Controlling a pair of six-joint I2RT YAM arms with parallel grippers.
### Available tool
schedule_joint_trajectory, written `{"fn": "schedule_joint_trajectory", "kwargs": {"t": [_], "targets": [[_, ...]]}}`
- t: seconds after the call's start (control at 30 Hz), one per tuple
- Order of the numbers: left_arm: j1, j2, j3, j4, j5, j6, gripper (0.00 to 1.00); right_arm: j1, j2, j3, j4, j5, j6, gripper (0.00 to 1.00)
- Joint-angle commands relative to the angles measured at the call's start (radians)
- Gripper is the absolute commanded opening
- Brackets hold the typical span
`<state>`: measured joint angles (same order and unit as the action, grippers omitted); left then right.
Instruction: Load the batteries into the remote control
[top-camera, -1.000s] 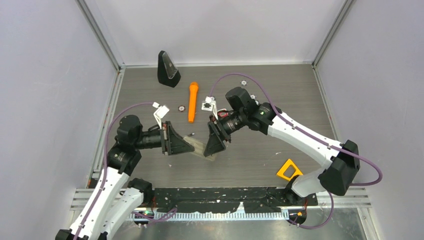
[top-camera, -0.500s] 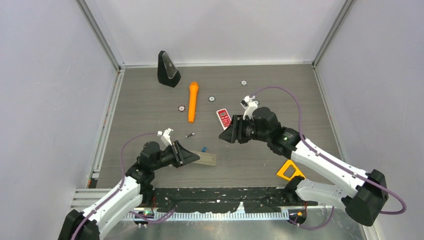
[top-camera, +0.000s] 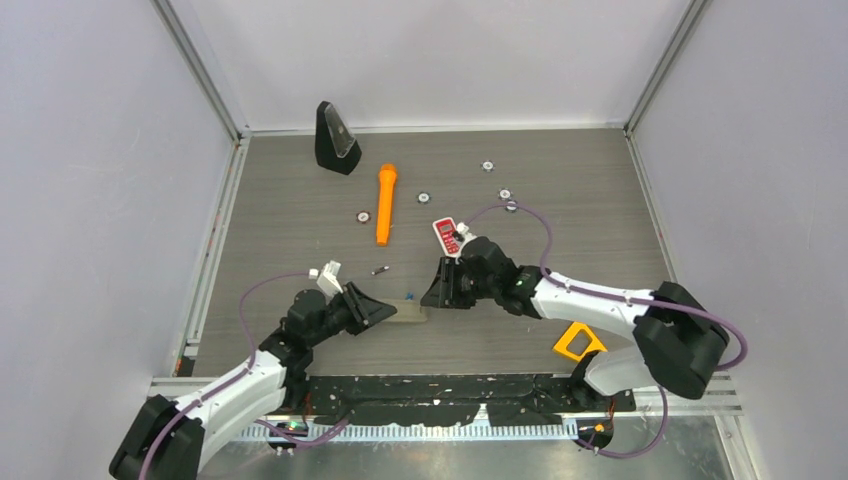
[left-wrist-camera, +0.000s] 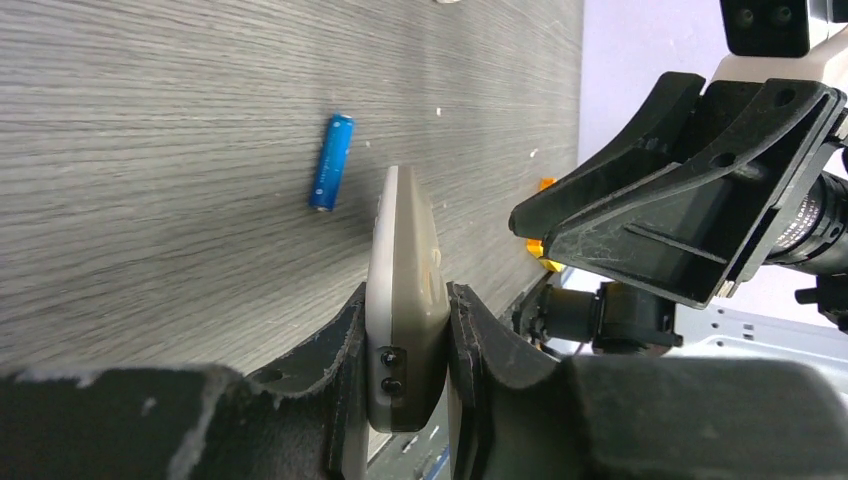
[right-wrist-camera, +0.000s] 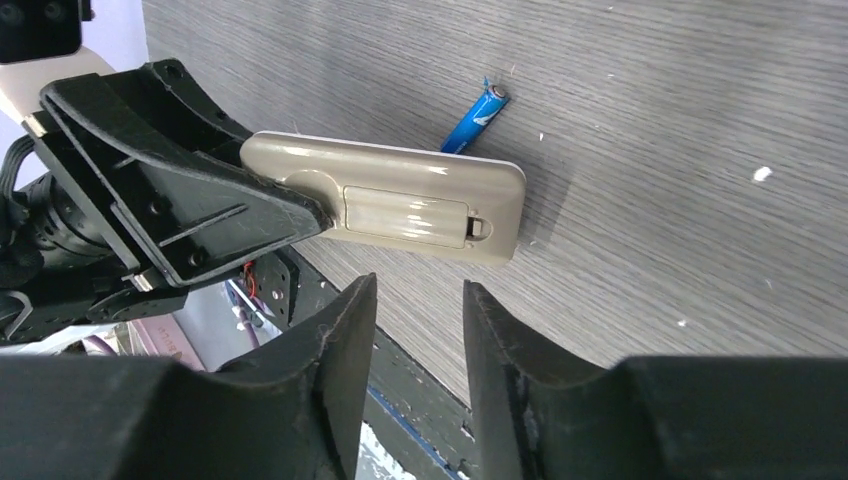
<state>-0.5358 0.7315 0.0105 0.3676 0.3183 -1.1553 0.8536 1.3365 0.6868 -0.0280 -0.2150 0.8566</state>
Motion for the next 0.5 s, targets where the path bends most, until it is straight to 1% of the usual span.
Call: {"fn": "schedule_joint_trajectory", "kwargs": {"t": [0.0,0.07,0.2,0.4,0.47], "targets": [[-0.005,0.016,-0.003,0.004,-0.044,0.067,0.0,0.01,0.069,0.045,0.124,-0.029,0.046,0.38],[-0.006,0.022,-0.001,-0.042,-0.045,0.088,0.0,0.011,0.103,0.059,0.129,-0.033,0.048,0.35],[-0.004,0.04,0.044,-0.141,-0.048,0.126,0.0,0.013,0.152,0.07,0.139,-0.029,0.051,0.34],[-0.005,0.083,0.117,-0.289,-0.079,0.174,0.0,0.013,0.217,0.101,0.144,-0.045,0.048,0.37],[-0.006,0.098,0.132,-0.314,-0.086,0.174,0.0,0.013,0.235,0.11,0.143,-0.048,0.047,0.37]]}}
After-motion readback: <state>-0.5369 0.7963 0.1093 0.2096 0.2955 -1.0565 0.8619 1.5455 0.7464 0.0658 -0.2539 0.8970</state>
